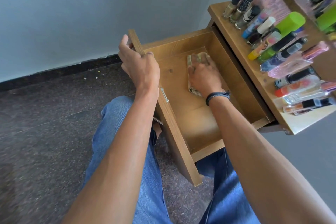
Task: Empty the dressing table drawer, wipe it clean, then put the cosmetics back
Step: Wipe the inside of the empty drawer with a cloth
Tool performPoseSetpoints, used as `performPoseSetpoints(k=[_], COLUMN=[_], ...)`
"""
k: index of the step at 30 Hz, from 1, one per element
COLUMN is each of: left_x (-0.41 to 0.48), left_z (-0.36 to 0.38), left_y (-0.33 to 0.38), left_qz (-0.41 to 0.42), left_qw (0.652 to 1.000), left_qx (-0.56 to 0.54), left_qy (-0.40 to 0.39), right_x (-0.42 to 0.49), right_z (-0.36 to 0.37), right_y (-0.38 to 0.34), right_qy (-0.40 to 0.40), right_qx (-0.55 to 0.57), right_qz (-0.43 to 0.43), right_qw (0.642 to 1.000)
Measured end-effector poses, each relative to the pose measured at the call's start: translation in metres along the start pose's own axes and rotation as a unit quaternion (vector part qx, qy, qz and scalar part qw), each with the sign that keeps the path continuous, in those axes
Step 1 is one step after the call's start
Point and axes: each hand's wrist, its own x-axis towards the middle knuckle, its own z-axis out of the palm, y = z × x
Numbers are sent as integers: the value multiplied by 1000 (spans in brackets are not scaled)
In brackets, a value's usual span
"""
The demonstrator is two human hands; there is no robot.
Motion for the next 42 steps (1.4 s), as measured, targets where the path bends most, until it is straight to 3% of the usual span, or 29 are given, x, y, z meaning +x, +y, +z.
performPoseSetpoints(k=[3, 10, 24, 30, 33, 42], left_x=[1, 0, 1, 0, 0, -2], left_z=[0, -1, 0, 2, 1, 0], left_y=[0, 2, 1, 2, 1, 3], left_qz=[1, -5, 11, 13, 10, 6], left_qw=[1000, 1000, 1000, 999, 999, 999], left_qx=[4, 11, 27, 35, 44, 31], left_qy=[1, 5, 8, 6, 8, 9], right_x=[2, -20, -18, 18, 23, 22], right_z=[9, 10, 10, 5, -3, -2], right_y=[-21, -67, -44, -1, 10, 9], right_qy=[-4, -32, -42, -43, -30, 18], right_qx=[12, -10, -5, -16, 17, 50], right_qz=[-4, -108, -166, -118, -55, 31], right_qw=[1000, 994, 985, 992, 998, 998])
